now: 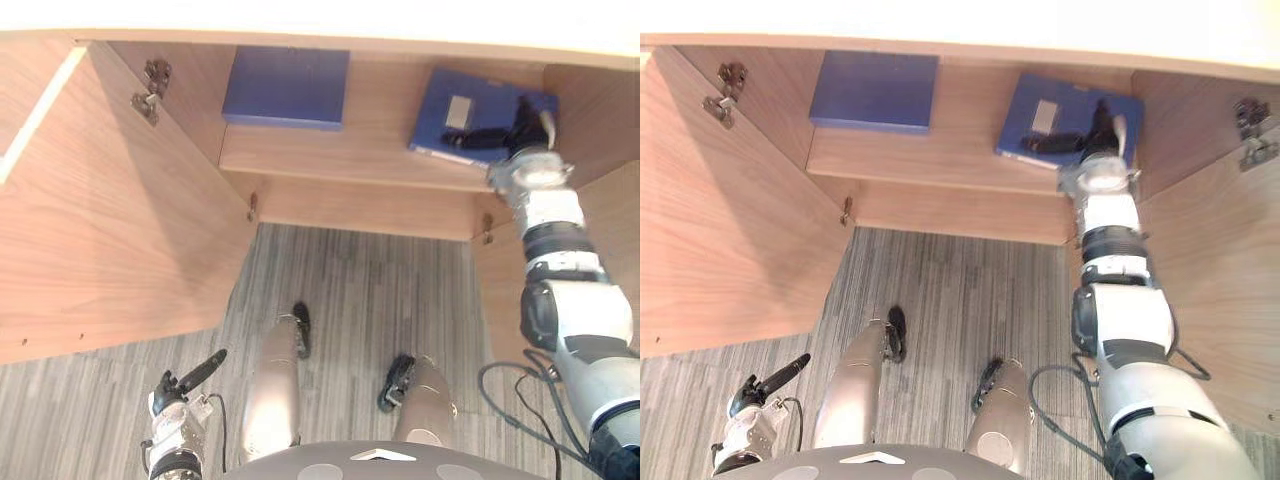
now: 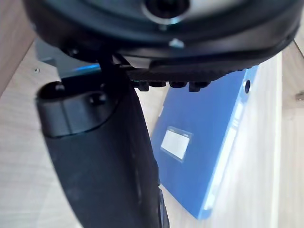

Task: Walk over to the cabinet, pick up the folder, carry it to the office cabinet, place the folder inside the office cabinet, then close the office cabinet door

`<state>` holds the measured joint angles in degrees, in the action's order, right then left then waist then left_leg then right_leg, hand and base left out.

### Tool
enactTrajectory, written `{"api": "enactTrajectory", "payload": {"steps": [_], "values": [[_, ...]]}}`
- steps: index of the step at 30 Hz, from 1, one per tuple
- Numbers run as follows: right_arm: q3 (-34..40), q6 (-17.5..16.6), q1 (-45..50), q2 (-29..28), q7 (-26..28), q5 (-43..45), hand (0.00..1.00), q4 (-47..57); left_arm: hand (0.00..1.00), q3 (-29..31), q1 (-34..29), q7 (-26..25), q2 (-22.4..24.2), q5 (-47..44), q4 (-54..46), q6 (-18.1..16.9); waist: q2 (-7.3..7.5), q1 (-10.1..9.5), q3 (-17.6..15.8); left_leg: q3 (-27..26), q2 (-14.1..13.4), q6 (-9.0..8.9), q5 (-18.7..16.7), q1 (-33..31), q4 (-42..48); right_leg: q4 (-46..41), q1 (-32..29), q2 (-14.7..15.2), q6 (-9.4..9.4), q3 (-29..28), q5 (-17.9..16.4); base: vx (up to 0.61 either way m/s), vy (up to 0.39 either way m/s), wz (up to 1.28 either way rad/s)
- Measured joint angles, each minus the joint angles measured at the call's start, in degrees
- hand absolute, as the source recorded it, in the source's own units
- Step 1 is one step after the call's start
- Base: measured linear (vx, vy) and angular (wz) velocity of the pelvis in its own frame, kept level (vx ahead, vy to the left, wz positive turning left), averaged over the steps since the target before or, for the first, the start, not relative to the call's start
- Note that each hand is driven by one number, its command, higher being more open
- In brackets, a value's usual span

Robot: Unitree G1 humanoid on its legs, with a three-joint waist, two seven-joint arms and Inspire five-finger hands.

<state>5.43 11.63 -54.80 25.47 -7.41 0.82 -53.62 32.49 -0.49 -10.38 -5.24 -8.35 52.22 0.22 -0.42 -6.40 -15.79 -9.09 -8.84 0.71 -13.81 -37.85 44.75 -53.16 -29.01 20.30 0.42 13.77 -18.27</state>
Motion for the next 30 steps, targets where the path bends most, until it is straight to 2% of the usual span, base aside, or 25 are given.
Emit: {"api": "enactTrajectory", "payload": {"steps": [2, 3, 4, 7, 8, 9, 10, 14, 19, 21, 27, 30], "values": [[-1.71, -0.34, 0.23, -1.25, 0.22, 0.06, 1.0, 0.05, 1.0, -1.25, 1.49, 0.0, -1.7, -0.09, 0.09, -0.03, 0.75, -0.15, -0.84, 0.35, -1.47, -0.13, -1.53, -0.58, 2.06, -0.36, -0.36, -0.98, 0.61, -0.07, 0.27, -0.01, 0.044, -0.28], [-1.69, -0.58, 0.2, -1.21, 0.32, 0.07, 1.0, 0.06, 1.0, -1.19, 2.36, -0.06, -1.9, -0.12, 0.11, -0.04, 0.71, -0.27, -1.1, 0.61, -1.86, -0.03, -1.49, -1.04, 2.06, -0.41, -0.94, -1.44, 1.76, -0.07, 0.77, -0.04, 0.02, -0.19], [-1.66, -0.94, 0.15, -1.11, 0.37, 0.09, 1.0, 0.05, 1.0, -1.19, 3.98, -0.15, -2.13, -0.17, 0.09, -0.19, 0.44, -0.18, -1.98, 1.36, -2.16, 0.3, -1.31, -1.82, 1.89, -1.27, -3.0, -2.06, 4.32, -0.23, 1.42, -0.06, 0.002, -0.08], [-1.63, -0.92, 0.14, -0.9, 0.7, 0.11, 1.0, 0.03, 1.0, -0.96, 7.18, -0.27, -2.3, -0.23, 0.44, -0.33, 0.32, -0.27, -4.5, 1.47, -2.91, 0.25, -1.3, -2.14, 2.05, 7.22, -3.12, -2.46, 2.6, -1.25, 1.42, -0.07, -0.06, -0.06], [-1.55, -0.93, -0.01, -0.65, 0.8, 0.11, 1.0, 0.03, 1.0, -0.4, 8.46, -0.3, -2.09, -0.25, 0.51, -0.52, 0.03, -0.05, -5.22, 2.19, -3.26, -0.37, -1.07, -3.13, 2.32, 9.46, -2.81, -2.87, -1.51, -0.83, 1.09, -0.02, -0.112, 0.06], [-0.75, -0.9, -0.55, -0.4, 0.84, 0.1, 1.0, 0.03, 1.0, 1.18, 9.77, -0.33, -1.54, -0.25, 0.52, -0.65, -0.93, 0.1, -6.03, 3.61, -3.98, -1.28, 0.0, -4.75, 2.63, 10.51, -2.45, -3.81, -3.99, 0.89, 1.85, 0.01, -0.125, 0.12], [0.73, -0.89, -0.74, -0.27, 0.8, 0.09, 1.0, 0.03, 1.0, 2.44, 10.74, -0.33, -1.25, -0.25, 0.7, -0.69, -1.18, 0.36, -6.92, 4.48, -4.03, -1.87, 0.48, -5.36, 2.74, 10.18, -2.49, -4.2, -4.71, 1.74, 2.13, 0.05, -0.113, 0.11], [4.43, -0.43, -2.55, 1.94, 0.21, 0.05, 1.0, 0.03, 1.0, 6.69, 12.34, -0.38, 0.47, -0.29, 1.31, -1.08, -0.38, 0.34, -10.41, 5.84, -4.75, -2.48, 0.73, -5.74, 2.73, 7.88, -3.0, -4.36, -4.6, 3.33, 1.29, 0.04, -0.107, 0.08], [5.34, -0.72, -7.92, 3.49, -0.89, 0.78, 1.0, 0.04, 1.0, 7.95, 12.3, -0.65, 2.07, -0.57, 1.64, -1.1, -0.15, 0.49, -10.62, 7.49, -3.93, -3.85, 1.96, -9.63, 1.49, 7.84, -5.94, -4.02, -4.54, 5.36, -0.09, 0.04, -0.06, 0.16], [4.83, -0.9, -9.45, 3.62, -1.67, 1.31, 1.0, 0.03, 1.0, 7.95, 12.3, -0.7, 2.04, -0.75, 1.54, -1.28, 0.63, 0.49, -11.13, 7.58, -3.52, -4.11, 3.23, -10.44, -0.23, 7.88, -6.97, -3.34, -4.5, 6.01, -0.25, 0.03, -0.063, 0.25], [-4.61, -1.82, -14.94, 5.82, -1.56, 1.34, 1.0, -0.13, 1.0, 7.96, 11.92, -1.08, 2.13, -2.79, 1.68, -1.5, 1.95, 0.38, -11.87, 8.08, -2.91, -4.85, 5.7, -12.12, -4.24, 9.45, -8.96, -3.35, -4.39, 7.34, -0.19, 0.04, -0.049, 0.11], [-9.63, -2.07, -15.5, 5.91, -2.04, -1.39, 1.0, -0.32, 1.0, 7.79, 11.78, -1.8, 2.04, -2.93, 1.57, -1.72, 2.38, 1.0, -12.09, 8.43, -2.92, -5.21, 6.44, -12.14, -5.84, 10.25, -9.0, -3.63, -4.21, 8.04, -0.08, 0.05, -0.043, 0.05]]}}
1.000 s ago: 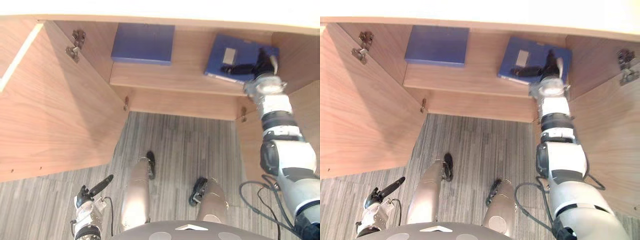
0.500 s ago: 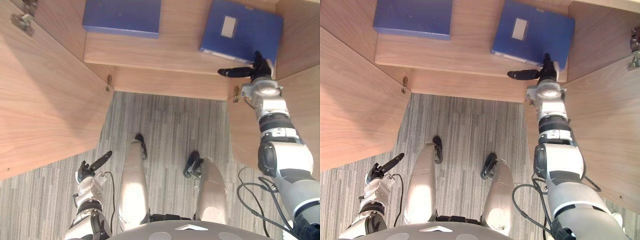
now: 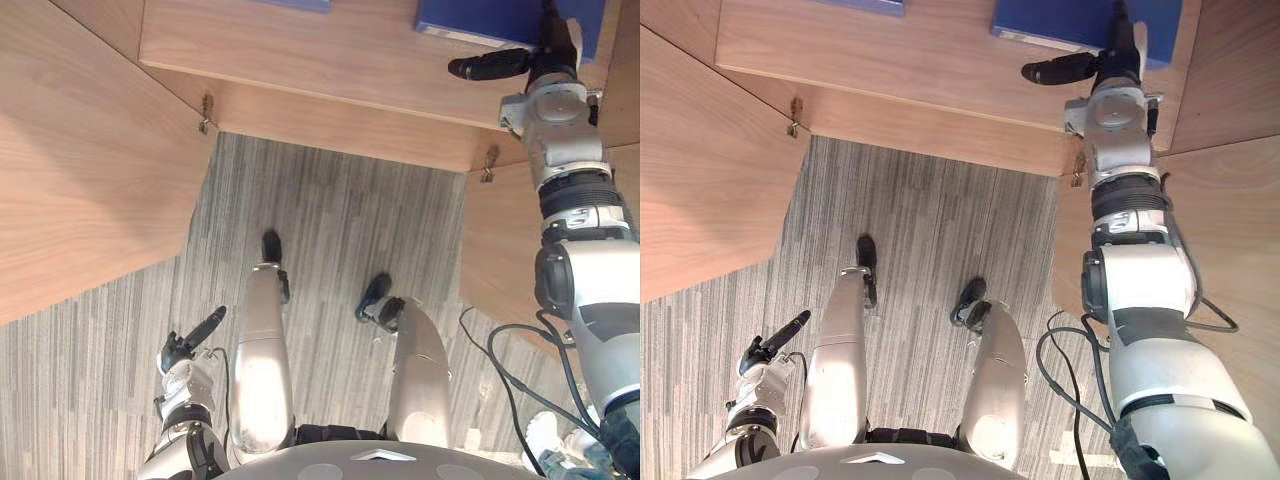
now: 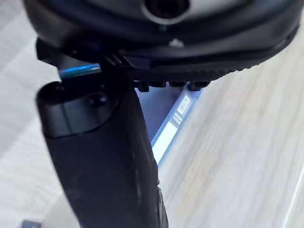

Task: Walk over to the cabinet, pick up the folder, carry it to the office cabinet, place the folder inside the office cabinet, then close the office cabinet door

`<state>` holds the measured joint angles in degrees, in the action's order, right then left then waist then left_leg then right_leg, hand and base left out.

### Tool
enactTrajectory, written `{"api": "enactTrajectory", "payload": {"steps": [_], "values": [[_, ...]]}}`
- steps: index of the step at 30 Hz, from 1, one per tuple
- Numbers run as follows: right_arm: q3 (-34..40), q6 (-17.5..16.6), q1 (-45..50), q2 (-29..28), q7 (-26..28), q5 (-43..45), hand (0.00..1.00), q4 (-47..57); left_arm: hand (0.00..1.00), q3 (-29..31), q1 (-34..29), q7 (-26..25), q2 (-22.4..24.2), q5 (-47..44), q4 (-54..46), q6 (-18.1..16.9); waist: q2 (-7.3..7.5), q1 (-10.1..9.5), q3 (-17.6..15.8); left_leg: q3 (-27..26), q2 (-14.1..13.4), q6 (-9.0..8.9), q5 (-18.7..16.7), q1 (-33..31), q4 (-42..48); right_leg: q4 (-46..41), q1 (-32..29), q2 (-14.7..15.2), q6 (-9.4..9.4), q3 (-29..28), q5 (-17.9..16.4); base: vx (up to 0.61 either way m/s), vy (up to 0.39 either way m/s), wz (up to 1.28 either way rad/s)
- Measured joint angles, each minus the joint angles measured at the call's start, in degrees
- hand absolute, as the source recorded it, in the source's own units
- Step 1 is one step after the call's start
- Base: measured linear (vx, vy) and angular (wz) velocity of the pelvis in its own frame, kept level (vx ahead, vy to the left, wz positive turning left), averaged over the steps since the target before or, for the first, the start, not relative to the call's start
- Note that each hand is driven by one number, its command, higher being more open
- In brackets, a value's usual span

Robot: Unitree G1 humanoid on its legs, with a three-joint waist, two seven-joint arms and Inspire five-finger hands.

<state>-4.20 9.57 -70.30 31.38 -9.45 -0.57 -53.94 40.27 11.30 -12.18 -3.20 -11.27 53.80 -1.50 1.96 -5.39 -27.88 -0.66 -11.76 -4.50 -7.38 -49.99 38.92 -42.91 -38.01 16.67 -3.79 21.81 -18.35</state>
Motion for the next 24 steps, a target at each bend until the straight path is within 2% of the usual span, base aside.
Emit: {"api": "enactTrajectory", "payload": {"steps": [3, 9, 15, 20, 24], "values": [[-3.39, -0.03, -1.11, 0.35, -0.01, -1.23, 1.0, 0.08, 1.0, -2.28, 0.94, -0.5, -0.04, -0.4, -0.42, -0.1, 0.21, 0.96, -0.04, 0.22, 0.13, -0.34, 0.85, -0.85, -0.98, 0.16, -1.0, -0.08, 0.38, 0.25, 0.23, 0.0, -0.016, 0.03], [-10.2, 0.07, -3.5, 2.61, 0.98, -1.44, 1.0, 0.07, 1.0, -5.7, 3.93, -0.69, 0.44, -0.47, -2.94, -1.15, 0.42, 1.03, -0.15, 0.41, 0.16, -1.03, 4.37, -1.57, -5.15, 0.78, -3.05, -0.84, 1.52, 1.06, 1.19, -0.05, -0.048, 0.02], [-11.78, -0.11, -3.75, 3.29, 2.19, -1.46, 1.0, 0.22, 1.0, -5.96, 3.85, -1.1, 0.41, -1.84, -3.81, -1.14, 0.42, 0.86, -0.15, 1.4, 0.15, -1.81, 6.78, -1.07, -7.18, -1.14, -3.79, -0.87, 2.91, 1.79, 0.38, -0.03, -0.082, 0.07], [-12.23, -0.33, -2.38, 1.18, 5.78, -5.58, 1.0, 0.21, 1.0, -6.31, 3.72, -0.89, 0.04, -1.78, -4.55, -0.94, 0.42, 0.36, -0.12, 1.42, 0.13, -1.89, 7.51, 2.42, -8.76, -0.6, -0.59, -1.0, 3.1, 2.24, 0.28, -0.01, -0.044, 0.05], [-12.13, -0.28, -1.51, -1.91, 6.05, -8.22, 1.0, 0.07, 1.0, -6.83, 3.74, -0.39, -1.44, -1.73, -5.16, -0.86, 0.4, -0.36, -0.08, 1.39, -0.38, -1.91, 7.53, 4.84, -9.37, 1.34, 2.45, -1.92, 3.0, 2.53, 0.72, 0.01, 0.0, -0.01]]}}
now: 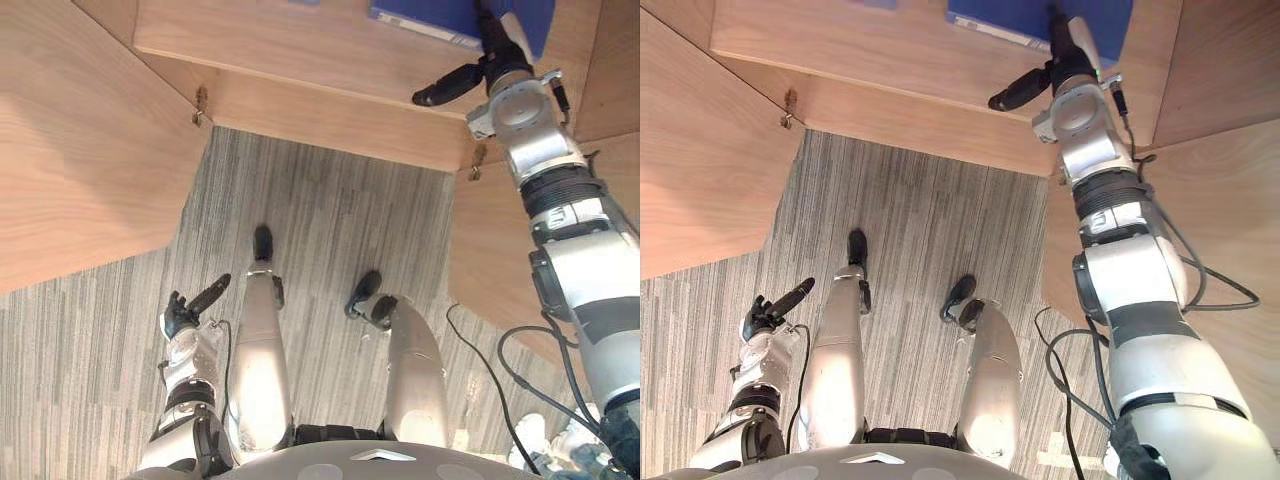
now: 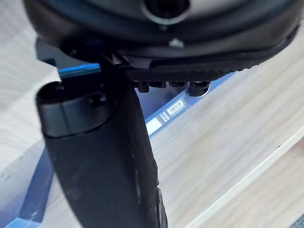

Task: Walk over to the cabinet, pick up the folder, carry it to the office cabinet, place the folder inside the office cabinet, then close the office cabinet door

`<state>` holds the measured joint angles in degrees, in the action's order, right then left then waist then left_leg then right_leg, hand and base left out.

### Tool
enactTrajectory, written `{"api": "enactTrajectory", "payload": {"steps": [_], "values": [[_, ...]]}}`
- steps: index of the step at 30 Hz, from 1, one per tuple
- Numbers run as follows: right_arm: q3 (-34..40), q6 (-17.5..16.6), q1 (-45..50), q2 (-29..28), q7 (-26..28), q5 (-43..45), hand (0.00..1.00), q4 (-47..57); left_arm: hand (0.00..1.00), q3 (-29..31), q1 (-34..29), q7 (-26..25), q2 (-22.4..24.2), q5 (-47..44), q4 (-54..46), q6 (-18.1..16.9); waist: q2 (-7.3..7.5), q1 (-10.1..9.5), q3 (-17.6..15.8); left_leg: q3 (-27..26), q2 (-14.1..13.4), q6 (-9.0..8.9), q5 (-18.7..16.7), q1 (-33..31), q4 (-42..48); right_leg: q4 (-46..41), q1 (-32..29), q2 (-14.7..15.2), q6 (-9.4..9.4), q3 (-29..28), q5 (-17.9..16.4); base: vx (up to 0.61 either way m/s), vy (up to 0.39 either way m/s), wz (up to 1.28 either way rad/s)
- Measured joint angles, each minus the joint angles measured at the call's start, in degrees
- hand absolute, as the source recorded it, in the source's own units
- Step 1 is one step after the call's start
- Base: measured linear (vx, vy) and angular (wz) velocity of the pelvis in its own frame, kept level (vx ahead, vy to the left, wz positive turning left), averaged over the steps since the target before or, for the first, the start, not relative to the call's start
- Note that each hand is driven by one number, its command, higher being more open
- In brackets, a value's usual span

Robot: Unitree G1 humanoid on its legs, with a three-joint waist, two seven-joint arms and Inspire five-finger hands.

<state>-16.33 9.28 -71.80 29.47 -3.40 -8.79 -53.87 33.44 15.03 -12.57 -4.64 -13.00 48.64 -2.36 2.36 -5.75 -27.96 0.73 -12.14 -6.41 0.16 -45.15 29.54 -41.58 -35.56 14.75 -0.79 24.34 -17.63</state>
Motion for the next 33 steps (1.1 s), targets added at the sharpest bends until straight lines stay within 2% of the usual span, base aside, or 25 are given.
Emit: {"api": "enactTrajectory", "payload": {"steps": [2, 5, 8, 13, 17, 20, 25, 26, 27, 28, 29, 30, 31, 33], "values": [[0.36, 0.44, 0.48, -1.86, -1.03, -4.95, 1.0, 0.0, 1.0, -0.07, -0.01, -0.3, -0.45, 1.42, 0.02, 0.12, 0.04, -0.29, 0.04, -0.4, -0.44, 0.0, 0.0, 1.96, -0.8, 1.4, 1.98, -0.45, -0.13, 0.06, 0.43, 0.04, 0.007, -0.07], [2.73, 0.44, 0.6, -5.57, -3.66, -10.54, 1.0, 0.8, 1.0, -3.16, -0.21, -1.77, -0.77, 5.69, 0.03, 0.37, 0.12, -0.41, 0.14, -1.44, -0.58, 0.01, 0.14, 6.44, -2.94, 4.2, 5.97, -1.12, -0.48, -0.27, 1.45, 0.04, 0.017, -0.07], [4.5, 0.44, 0.59, -8.22, -6.02, -13.84, 1.0, 2.31, 1.0, -6.49, 0.16, -2.03, -0.67, 7.0, 0.11, 0.44, 0.19, -0.29, 0.25, -2.6, -0.69, 0.06, 0.35, 10.32, -5.03, 6.98, 9.41, -1.87, -1.02, -0.91, 2.59, 0.04, 0.027, -0.12], [8.11, 0.5, 1.91, -11.48, -6.31, -15.82, 1.0, 2.31, 1.0, -11.08, -0.27, -2.2, -0.02, 9.34, 0.96, 0.37, 0.77, -0.39, 0.8, -3.64, -0.7, 0.01, 0.74, 17.03, -8.66, 11.47, 15.88, -2.87, -1.6, -0.98, 3.99, 0.05, 0.012, -0.05], [10.6, 0.19, 6.85, -14.23, -5.98, -17.94, 1.0, -1.19, 1.0, -16.22, -1.99, -2.21, -0.49, 11.02, 3.08, 1.01, 1.88, -0.47, 5.04, -3.89, -0.52, -0.26, 1.27, 20.69, -12.12, 15.78, 19.81, -4.0, -2.17, -0.74, 4.98, 0.05, -0.013, 0.04], [12.69, 0.26, 9.71, -14.67, -5.25, -17.94, 1.0, -5.97, 1.0, -19.66, -2.03, -2.15, -1.9, 11.36, 3.71, 1.41, 2.0, -0.73, 6.47, -3.85, -0.25, -0.16, 2.16, 24.08, -15.11, 19.89, 23.78, -4.99, -2.49, -0.39, 6.42, 0.07, -0.008, 0.09], [14.71, 0.48, 12.44, -14.65, -3.33, -18.01, 1.0, -10.64, 1.0, -20.4, -2.38, -2.13, -4.04, 11.37, 3.8, 1.35, 1.98, -0.6, 8.67, -4.04, -0.27, -0.22, 2.5, 26.92, -16.33, 24.33, 27.49, -6.07, -2.71, -1.11, 8.38, 0.02, 0.008, -0.03], [14.69, 0.48, 12.85, -14.65, -3.2, -18.04, 1.0, -10.69, 1.0, -20.67, -2.72, -2.13, -4.24, 11.38, 3.75, 1.25, 1.92, -0.75, 8.78, -3.86, -0.5, -0.29, 2.03, 27.01, -15.27, 24.9, 28.07, -6.44, -2.81, -1.72, 8.79, 0.0, 0.022, -0.39], [14.67, 0.47, 13.37, -14.68, -3.01, -18.03, 1.0, -10.69, 1.0, -20.74, -3.69, -2.11, -4.31, 11.45, 3.63, 1.03, 1.78, -1.58, 8.85, -1.95, -0.9, 0.03, -0.02, 27.01, -11.86, 25.41, 28.74, -7.29, -2.66, -3.97, 9.19, -0.02, 0.027, -0.64], [14.67, 0.36, 13.74, -14.71, -2.94, -17.96, 1.0, -10.69, 1.0, -20.82, -4.59, -1.97, -4.03, 11.66, 3.68, 1.02, 1.27, -2.4, 9.16, 0.97, -1.13, 0.12, -1.95, 27.0, -9.14, 25.61, 29.05, -8.04, -2.51, -5.7, 9.58, -0.04, 0.094, -0.95], [14.82, -0.07, 14.37, -14.79, -2.75, -17.79, 1.0, -10.68, 1.0, -21.89, -6.71, -1.63, -3.39, 12.1, 3.92, 1.09, 0.15, -2.43, 10.44, 5.88, -0.97, -0.49, -5.24, 26.98, -6.53, 25.99, 29.19, -8.62, -2.73, -7.28, 9.94, -0.05, 0.126, -0.82], [15.35, -0.32, 14.99, -14.75, -2.76, -17.79, 1.0, -10.67, 1.0, -22.41, -7.72, -1.42, -2.81, 12.69, 4.51, 1.1, -0.7, -2.18, 11.46, 7.89, -0.82, -1.32, -6.85, 27.04, -6.03, 26.21, 29.18, -8.96, -3.02, -7.72, 10.11, -0.02, 0.193, -0.62], [17.02, -0.6, 17.09, -14.67, -2.8, -15.82, 1.0, -10.63, 1.0, -24.77, -9.18, -0.3, -2.24, 13.89, 6.06, 1.2, -0.82, -1.16, 13.43, 8.74, 0.29, -3.14, -7.93, 27.48, -7.06, 26.81, 28.85, -8.6, -3.83, -9.02, 10.76, 0.0, 0.148, -0.29], [19.56, -1.4, 20.66, -14.91, -2.86, -13.23, 1.0, -10.41, 1.0, -27.87, -9.39, 0.72, -2.16, 14.61, 7.36, 1.38, -0.05, -0.21, 15.11, 8.14, 1.79, -3.04, -7.66, 27.72, -7.69, 28.02, 28.79, -7.24, -4.26, -9.52, 11.77, 0.0, 0.138, -0.14]]}}
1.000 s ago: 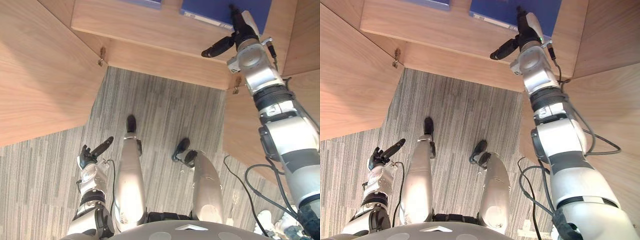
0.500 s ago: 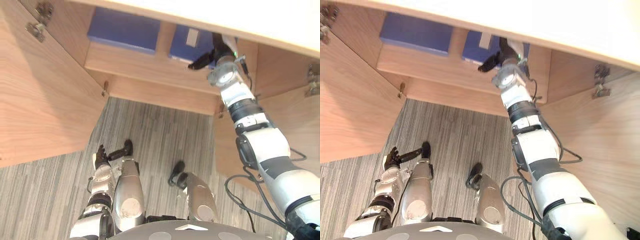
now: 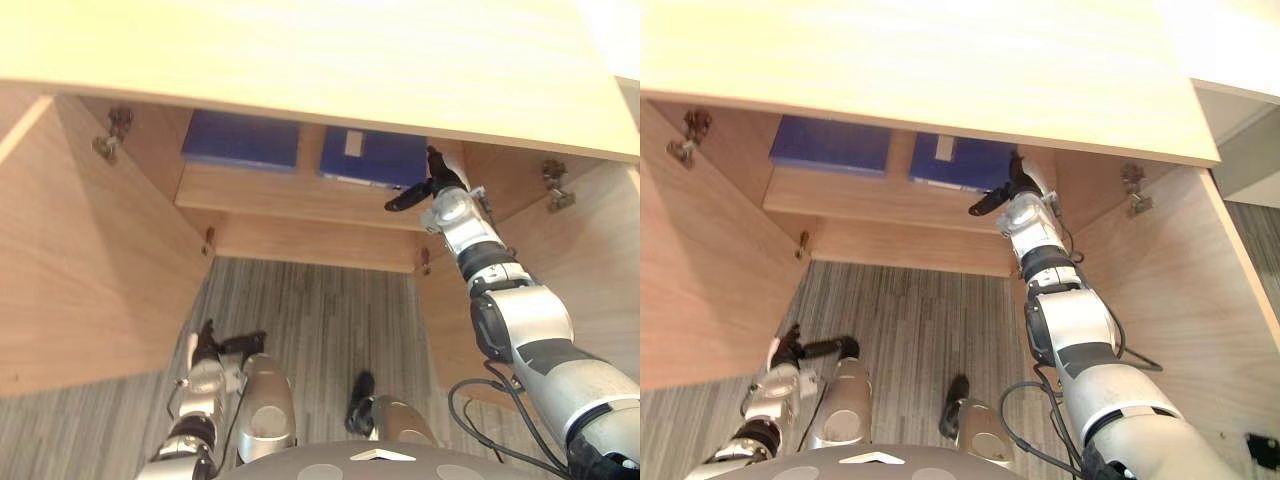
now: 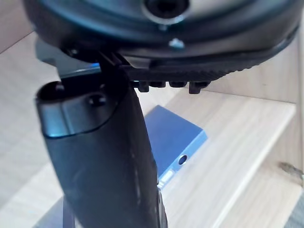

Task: Walk over to the cabinet, pick up the folder, carry it to the office cabinet, place the folder inside the office cabinet, then close the office cabinet door

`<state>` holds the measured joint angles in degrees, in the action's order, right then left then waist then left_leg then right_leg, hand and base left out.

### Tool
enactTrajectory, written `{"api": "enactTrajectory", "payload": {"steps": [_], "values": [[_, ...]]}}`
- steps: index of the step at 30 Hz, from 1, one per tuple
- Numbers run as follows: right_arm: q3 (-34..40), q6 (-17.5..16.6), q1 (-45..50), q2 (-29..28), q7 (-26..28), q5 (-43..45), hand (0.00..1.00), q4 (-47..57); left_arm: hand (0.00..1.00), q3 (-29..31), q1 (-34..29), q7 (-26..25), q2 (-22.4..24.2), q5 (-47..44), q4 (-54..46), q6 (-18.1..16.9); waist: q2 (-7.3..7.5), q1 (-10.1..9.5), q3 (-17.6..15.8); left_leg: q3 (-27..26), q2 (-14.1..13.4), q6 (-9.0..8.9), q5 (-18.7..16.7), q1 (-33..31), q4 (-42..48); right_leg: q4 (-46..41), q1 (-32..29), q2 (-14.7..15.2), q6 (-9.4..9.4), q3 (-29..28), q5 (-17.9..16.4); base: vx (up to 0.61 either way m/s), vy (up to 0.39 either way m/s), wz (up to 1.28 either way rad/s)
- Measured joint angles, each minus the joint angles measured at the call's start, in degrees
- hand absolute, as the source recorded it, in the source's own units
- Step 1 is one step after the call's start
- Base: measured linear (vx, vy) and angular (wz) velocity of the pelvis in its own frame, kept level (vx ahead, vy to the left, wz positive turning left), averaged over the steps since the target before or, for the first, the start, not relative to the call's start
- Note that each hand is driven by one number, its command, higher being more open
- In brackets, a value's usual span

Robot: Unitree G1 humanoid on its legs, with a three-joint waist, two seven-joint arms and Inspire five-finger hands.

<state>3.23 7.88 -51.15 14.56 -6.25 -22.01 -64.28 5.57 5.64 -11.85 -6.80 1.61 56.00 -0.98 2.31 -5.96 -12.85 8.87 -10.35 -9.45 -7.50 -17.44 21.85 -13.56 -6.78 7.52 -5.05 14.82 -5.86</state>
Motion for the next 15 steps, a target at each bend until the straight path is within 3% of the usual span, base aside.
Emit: {"api": "enactTrajectory", "payload": {"steps": [4, 9, 11, 12, 13, 15], "values": [[4.18, -0.96, 13.48, -3.93, -0.33, 9.61, 1.0, 2.33, 1.0, -5.49, 1.35, 2.9, 0.03, 1.41, -0.88, 0.03, 0.16, 0.4, 1.05, -4.21, 1.91, 1.1, -0.54, 1.34, 1.09, 3.88, 0.47, 2.06, -0.76, -4.73, 4.85, -0.04, 0.173, -0.45], [4.6, -0.87, 31.47, -8.17, -0.81, 20.73, 1.0, 10.32, 1.0, -4.87, -4.53, 4.44, -0.35, 2.66, -4.26, -2.94, -1.26, 2.64, 1.69, -13.15, 1.52, 3.42, -4.62, 6.3, 3.33, 5.65, 0.69, 2.84, -0.69, -10.62, 11.55, -0.11, 0.203, -0.97], [4.69, -1.03, 35.44, -8.19, -1.4, 23.13, 1.0, 15.73, 1.0, -4.15, -6.91, 4.97, 0.03, 2.65, -3.88, -2.76, -2.36, 3.37, 1.97, -16.84, 0.9, 4.96, -5.93, 7.38, 3.84, 8.49, -0.53, 2.35, 1.69, -7.38, 17.41, -0.17, 0.143, -1.48], [5.33, -1.91, 37.87, -8.32, -1.97, 24.68, 1.0, 19.21, 1.0, -2.68, -8.55, 5.81, 0.65, 1.71, -3.28, -2.46, -3.27, 3.35, 2.01, -21.09, -0.95, 7.22, -5.15, 8.97, 2.68, 12.53, -0.33, 1.48, 4.0, -4.68, 22.66, -0.21, 0.107, -1.51], [6.19, -2.21, 39.34, -8.45, -2.25, 25.72, 1.0, 21.26, 1.0, -1.5, -9.01, 6.02, 0.95, 1.19, -2.36, -2.35, -3.37, 3.79, 1.89, -23.73, -1.4, 7.76, -4.61, 10.27, 1.81, 10.5, -0.4, 1.96, 5.38, -0.01, 20.34, -0.23, 0.101, -1.61], [8.87, -3.01, 42.34, -8.48, -3.64, 27.02, 1.0, 24.66, 1.0, -0.14, -10.81, 6.0, 0.41, 1.18, -1.48, -1.81, -4.52, 4.8, 2.45, -29.27, -3.19, 7.32, -3.83, 13.47, 0.08, 1.53, 0.0, 3.35, 7.24, 9.67, 10.97, -0.18, 0.036, -1.23]]}}
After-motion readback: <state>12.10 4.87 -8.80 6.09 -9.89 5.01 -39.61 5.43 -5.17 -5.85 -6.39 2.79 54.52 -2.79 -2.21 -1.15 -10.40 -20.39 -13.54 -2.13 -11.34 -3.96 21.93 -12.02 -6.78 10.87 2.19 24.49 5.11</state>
